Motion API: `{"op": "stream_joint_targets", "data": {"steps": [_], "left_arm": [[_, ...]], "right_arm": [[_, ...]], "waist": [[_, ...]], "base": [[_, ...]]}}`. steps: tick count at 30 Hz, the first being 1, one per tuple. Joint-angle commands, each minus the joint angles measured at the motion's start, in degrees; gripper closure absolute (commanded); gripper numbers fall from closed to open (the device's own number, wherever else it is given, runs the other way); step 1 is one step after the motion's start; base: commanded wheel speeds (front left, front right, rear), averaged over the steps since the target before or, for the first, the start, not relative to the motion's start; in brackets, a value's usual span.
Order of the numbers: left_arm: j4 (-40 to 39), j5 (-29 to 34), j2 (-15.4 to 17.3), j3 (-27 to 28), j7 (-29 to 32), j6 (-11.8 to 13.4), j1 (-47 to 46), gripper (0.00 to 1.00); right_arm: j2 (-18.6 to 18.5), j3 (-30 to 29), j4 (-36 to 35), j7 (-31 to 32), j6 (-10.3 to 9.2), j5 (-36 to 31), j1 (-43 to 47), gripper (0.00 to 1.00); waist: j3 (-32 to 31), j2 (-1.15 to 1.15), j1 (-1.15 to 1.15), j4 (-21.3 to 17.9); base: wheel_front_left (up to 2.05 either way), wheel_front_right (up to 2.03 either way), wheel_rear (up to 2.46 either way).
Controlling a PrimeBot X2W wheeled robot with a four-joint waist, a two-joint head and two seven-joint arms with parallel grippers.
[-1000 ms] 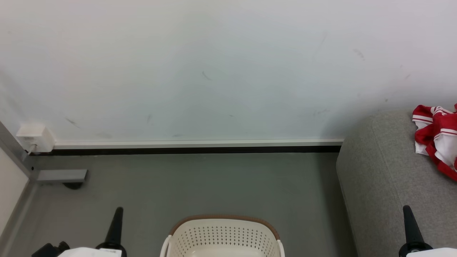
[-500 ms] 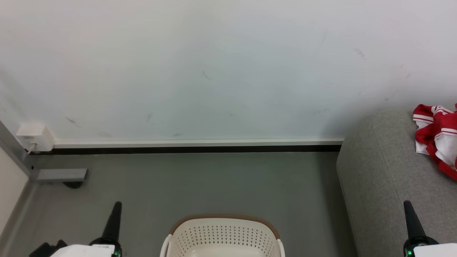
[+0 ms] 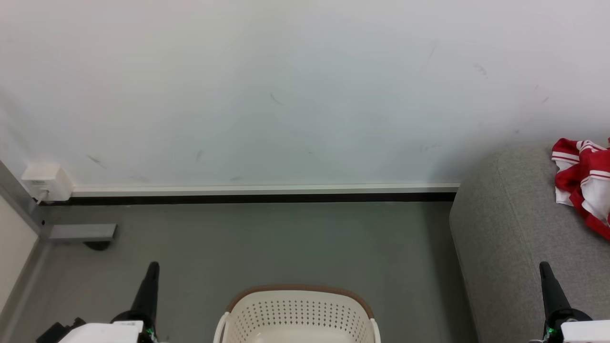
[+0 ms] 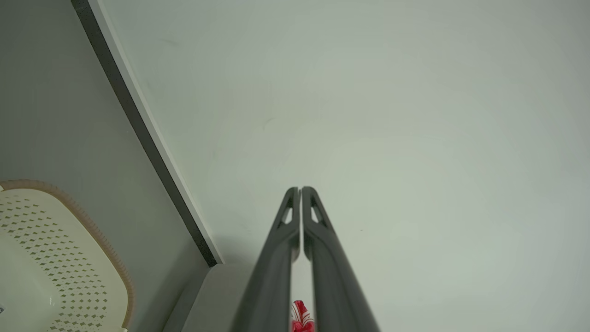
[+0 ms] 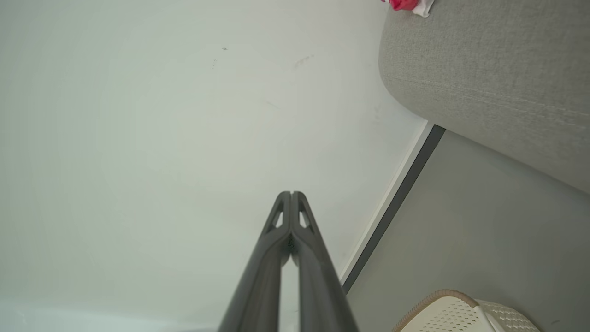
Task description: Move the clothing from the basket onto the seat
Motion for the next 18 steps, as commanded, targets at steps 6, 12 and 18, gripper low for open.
{"op": "stream_joint_targets", "data": {"steps": [6,12,18], "left_arm": [[-0.8,-3.8,0.1,0.8,1.0,-0.4,-0.9,1.00],[-1.0,-6.0,0.0,1.1,1.7,-0.6,-1.1,1.00],[-1.3,-8.2,-0.1,1.4,2.3,-0.7,-1.3,1.00]], "right_arm": [[-0.6,-0.4,-0.4,1.0,-0.12,3.9,-1.4,1.00],[-0.6,-0.6,-0.4,1.6,-0.13,6.6,-1.8,1.00],[-0.6,-0.7,-0.4,2.3,-0.13,8.9,-2.2,1.00]], "waist": [[0.1,0.00,0.00,0.0],[0.2,0.00,0.00,0.0],[0.3,0.00,0.00,0.0]], "base": [[0.00,0.00,0.00],[0.00,0.00,0.00],[0.00,0.00,0.00]]}}
